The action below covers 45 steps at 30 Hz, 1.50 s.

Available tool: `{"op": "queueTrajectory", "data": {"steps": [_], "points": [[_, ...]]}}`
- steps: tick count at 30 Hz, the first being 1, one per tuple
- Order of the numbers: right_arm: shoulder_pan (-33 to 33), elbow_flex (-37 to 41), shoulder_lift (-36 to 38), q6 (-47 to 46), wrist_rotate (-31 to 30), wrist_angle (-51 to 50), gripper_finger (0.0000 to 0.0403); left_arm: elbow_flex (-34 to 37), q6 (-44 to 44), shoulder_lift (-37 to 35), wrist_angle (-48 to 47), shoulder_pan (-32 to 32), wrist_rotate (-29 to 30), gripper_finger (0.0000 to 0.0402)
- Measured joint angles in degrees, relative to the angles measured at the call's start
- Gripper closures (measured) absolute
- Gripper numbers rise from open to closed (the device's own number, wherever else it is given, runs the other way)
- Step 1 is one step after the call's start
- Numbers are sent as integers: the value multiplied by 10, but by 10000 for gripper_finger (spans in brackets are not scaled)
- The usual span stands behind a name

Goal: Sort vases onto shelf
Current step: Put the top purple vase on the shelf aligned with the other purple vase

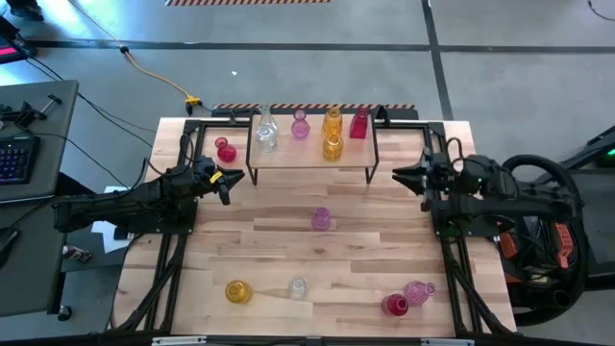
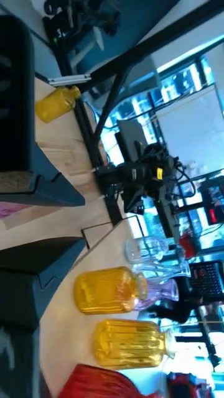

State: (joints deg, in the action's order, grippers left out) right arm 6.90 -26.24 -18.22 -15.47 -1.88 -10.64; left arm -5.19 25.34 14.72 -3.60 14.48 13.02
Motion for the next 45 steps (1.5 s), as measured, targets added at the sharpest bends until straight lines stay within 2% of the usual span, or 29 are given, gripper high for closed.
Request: {"op": "queueTrajectory", "data": {"steps": [6, 13, 17, 20, 25, 30, 34, 40, 45], "points": [[0, 104, 87, -17, 25, 20, 334, 0, 0, 0, 0, 0, 0, 337], [0, 177, 125, -67, 56, 20, 334, 0, 0, 0, 0, 0, 0, 337], [0, 187, 126, -81, 60, 22, 334, 0, -1, 0, 0, 0, 1, 337], [0, 187, 127, -71, 60, 23, 334, 0, -22, 0, 1, 2, 42, 337], [1, 187, 126, -81, 54, 23, 334, 0, 71, 0, 14, 2, 47, 337], [1, 187, 126, -65, 54, 19, 334, 0, 65, 0, 30, 2, 9, 337], [1, 187, 126, -70, 54, 18, 334, -1, 63, 2, 85, 1, -19, 337], [1, 187, 126, -70, 53, 16, 334, -72, 10, 24, 92, 1, -49, 337], [1, 187, 126, -70, 53, 16, 334, -163, -26, 96, 90, 1, -55, 337]]}}
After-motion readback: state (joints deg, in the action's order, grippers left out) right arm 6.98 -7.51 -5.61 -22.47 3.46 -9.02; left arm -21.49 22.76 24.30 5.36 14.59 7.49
